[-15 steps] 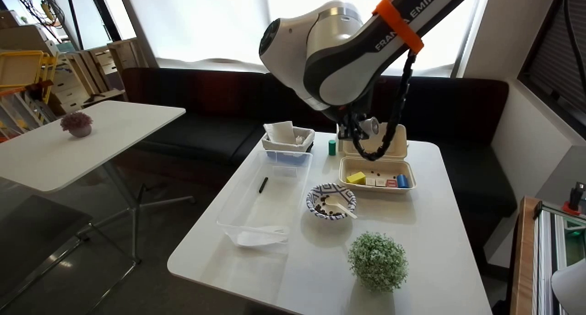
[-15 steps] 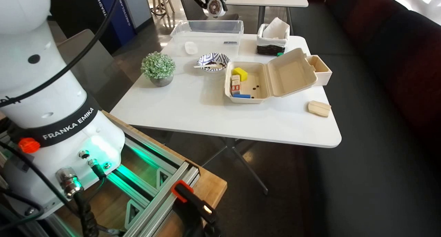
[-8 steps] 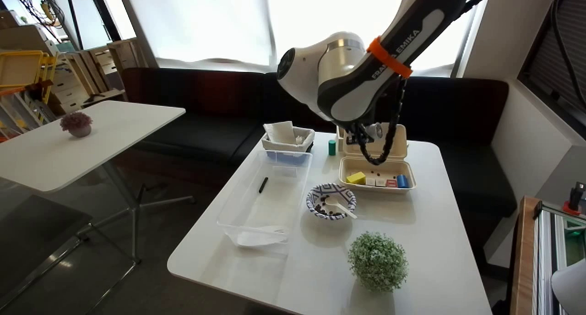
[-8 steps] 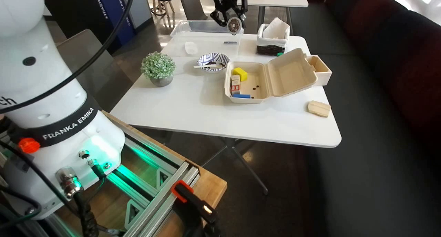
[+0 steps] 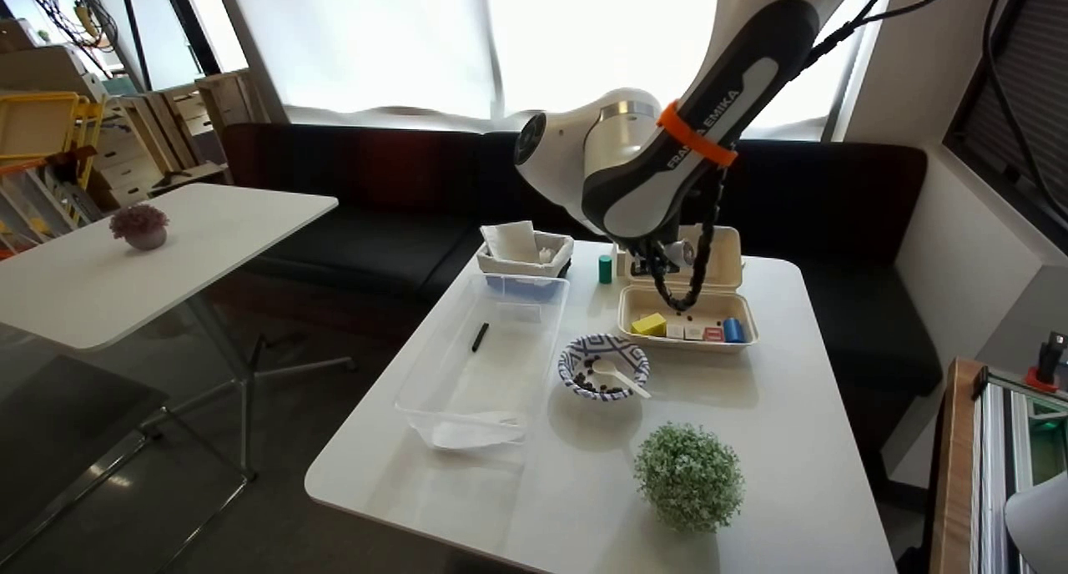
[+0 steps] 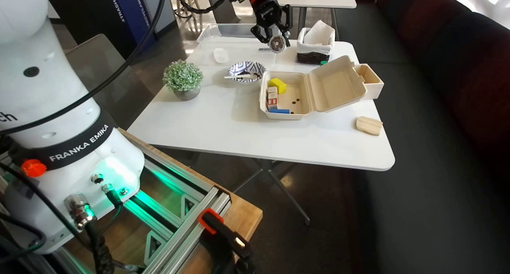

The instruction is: Remove the white object from the container

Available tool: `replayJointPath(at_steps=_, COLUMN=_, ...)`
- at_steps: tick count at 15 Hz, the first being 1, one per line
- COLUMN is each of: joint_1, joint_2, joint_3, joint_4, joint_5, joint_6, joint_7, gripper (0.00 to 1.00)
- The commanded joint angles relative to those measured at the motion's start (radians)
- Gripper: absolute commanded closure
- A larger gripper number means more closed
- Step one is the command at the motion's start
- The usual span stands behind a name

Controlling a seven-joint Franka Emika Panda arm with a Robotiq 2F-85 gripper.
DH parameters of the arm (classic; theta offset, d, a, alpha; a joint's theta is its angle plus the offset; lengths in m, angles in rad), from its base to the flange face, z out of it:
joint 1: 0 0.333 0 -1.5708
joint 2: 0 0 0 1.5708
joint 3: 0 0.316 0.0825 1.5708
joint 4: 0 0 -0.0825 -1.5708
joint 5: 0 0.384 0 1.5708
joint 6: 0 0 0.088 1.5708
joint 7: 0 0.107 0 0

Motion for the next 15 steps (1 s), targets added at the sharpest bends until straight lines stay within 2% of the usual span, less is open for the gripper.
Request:
replayJointPath(at_steps=1, joint_1=0.003, joint_2=0.001, joint_3=-0.002, joint_4=0.004, joint_5=0.002, joint_6=-0.002, joint_7=-0.002, gripper=0.86)
replayJointPath(at_steps=5, joint_1=-0.026, joint_2=0.067, joint_3=0.001, joint_4=0.06, joint_5=0.015, joint_6=0.03, joint_7=-0.081, gripper=0.86)
replayJointPath(at_steps=9, joint_1=-0.06, joint_2=0.14, joint_3=-0.001, joint_4=0.119, joint_5=0.018, joint_6=0.11, joint_7=-0.193, gripper=0.86)
replayJointPath(at_steps=15, joint_1=-0.095, joint_2=0.244, joint_3=0.001, joint_4=0.204, joint_5=0.052, joint_6=0.124, joint_7=-0.327, gripper=0.86)
